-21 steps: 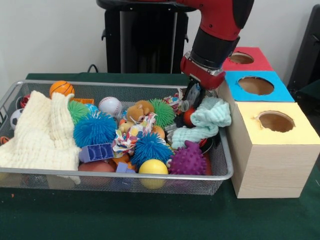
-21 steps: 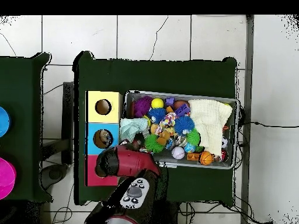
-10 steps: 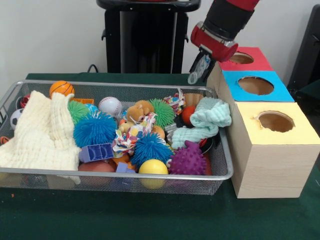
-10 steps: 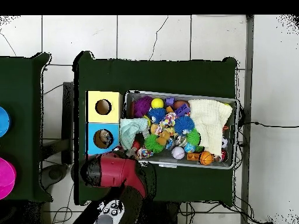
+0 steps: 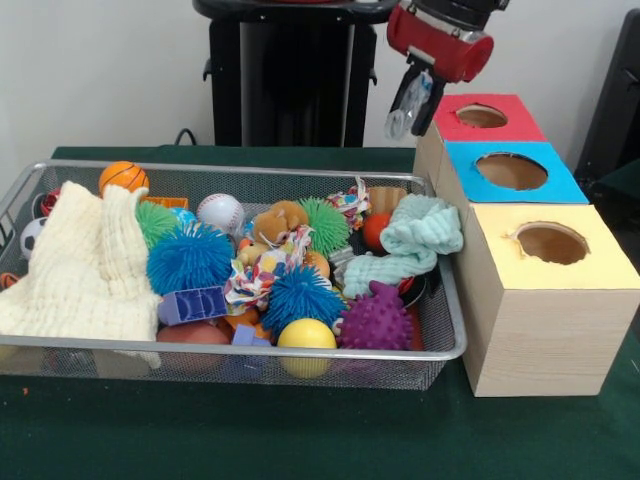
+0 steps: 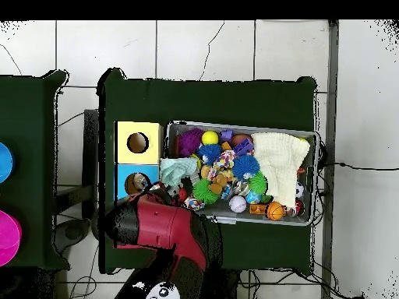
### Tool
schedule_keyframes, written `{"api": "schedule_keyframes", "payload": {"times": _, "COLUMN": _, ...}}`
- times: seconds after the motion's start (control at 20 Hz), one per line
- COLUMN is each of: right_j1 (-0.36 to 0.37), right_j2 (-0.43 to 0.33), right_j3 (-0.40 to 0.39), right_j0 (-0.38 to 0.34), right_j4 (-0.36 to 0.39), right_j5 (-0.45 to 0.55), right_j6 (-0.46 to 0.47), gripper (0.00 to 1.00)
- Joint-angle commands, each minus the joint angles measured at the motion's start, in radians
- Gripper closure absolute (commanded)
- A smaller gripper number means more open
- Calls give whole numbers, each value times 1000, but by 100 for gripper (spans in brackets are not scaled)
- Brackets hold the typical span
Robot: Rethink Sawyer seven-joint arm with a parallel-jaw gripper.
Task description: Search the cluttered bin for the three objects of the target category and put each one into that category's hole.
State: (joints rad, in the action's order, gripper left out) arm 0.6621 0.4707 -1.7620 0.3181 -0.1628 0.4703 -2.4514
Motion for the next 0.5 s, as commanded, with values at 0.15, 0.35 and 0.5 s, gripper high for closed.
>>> {"api": "schedule_keyframes", "payload": {"times": 0.15, "right_j1": 40, "right_j2": -153, "right_j3": 63, "right_j0": -50, "right_j4": -114, "right_j5": 88, "right_j6": -147, "gripper": 100}}
{"api": "schedule_keyframes", "payload": {"times": 0.35, "right_j1": 46, "right_j2": -216, "right_j3": 44, "right_j0": -68, "right_j4": -175, "right_j5": 53, "right_j6": -154, "gripper": 100}}
{"api": "schedule_keyframes", "payload": {"times": 0.5, "right_j1": 44, "right_j2": -225, "right_j3": 39, "right_j0": -62, "right_j4": -198, "right_j5": 34, "right_j6": -162, "gripper": 100}}
